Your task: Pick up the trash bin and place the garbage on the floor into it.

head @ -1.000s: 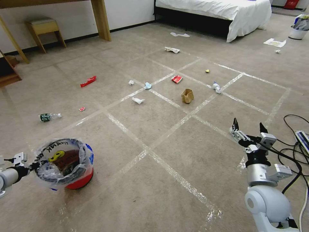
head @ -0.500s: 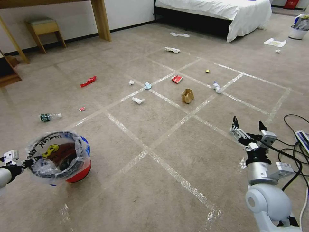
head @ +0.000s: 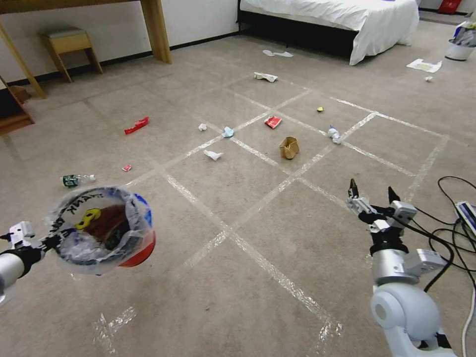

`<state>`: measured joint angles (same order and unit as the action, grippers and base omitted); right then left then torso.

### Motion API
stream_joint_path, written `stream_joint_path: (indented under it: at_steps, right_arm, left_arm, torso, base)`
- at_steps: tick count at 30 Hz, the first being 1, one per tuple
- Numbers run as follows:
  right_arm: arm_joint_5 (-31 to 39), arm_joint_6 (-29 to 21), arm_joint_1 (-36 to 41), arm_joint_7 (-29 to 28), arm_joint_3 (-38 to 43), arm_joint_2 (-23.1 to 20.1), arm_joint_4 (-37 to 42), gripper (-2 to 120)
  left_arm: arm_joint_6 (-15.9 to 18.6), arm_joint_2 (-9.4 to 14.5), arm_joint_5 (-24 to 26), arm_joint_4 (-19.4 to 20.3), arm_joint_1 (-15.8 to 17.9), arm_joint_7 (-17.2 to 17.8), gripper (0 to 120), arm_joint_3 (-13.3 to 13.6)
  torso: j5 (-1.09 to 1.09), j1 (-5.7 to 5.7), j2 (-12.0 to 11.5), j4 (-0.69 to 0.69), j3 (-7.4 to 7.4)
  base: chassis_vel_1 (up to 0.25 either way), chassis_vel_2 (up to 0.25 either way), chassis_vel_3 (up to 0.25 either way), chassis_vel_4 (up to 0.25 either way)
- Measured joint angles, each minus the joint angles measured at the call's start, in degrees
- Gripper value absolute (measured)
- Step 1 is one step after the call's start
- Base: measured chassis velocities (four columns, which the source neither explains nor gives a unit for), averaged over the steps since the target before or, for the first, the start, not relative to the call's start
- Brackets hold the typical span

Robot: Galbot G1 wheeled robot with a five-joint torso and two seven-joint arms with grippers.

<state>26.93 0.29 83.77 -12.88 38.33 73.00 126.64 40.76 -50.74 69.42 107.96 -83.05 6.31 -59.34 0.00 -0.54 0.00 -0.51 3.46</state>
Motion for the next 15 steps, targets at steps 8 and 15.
stream_joint_path:
  at_steps: [8, 15]
  right_arm:
    - [1.6, 1.0, 2.8, -0.3, 1.1, -1.3, 2.6, 100]
    - [1.7, 1.6, 3.5, 0.2, 1.7, -1.4, 3.8, 100]
  left_arm:
    - [1.2, 1.2, 2.7, 5.3, -3.8, 3.5, 0, 0.4]
    - [1.4, 1.7, 6.3, 7.5, -4.5, 6.8, 0, 0.4]
  torso:
    - [0.0, 0.0, 0.0, 0.04, 0.0]
    - [0.0, 0.0, 0.0, 0.04, 0.0]
  base:
    - [0.0, 0.0, 0.0, 0.0]
    - [0.0, 0.0, 0.0, 0.0]
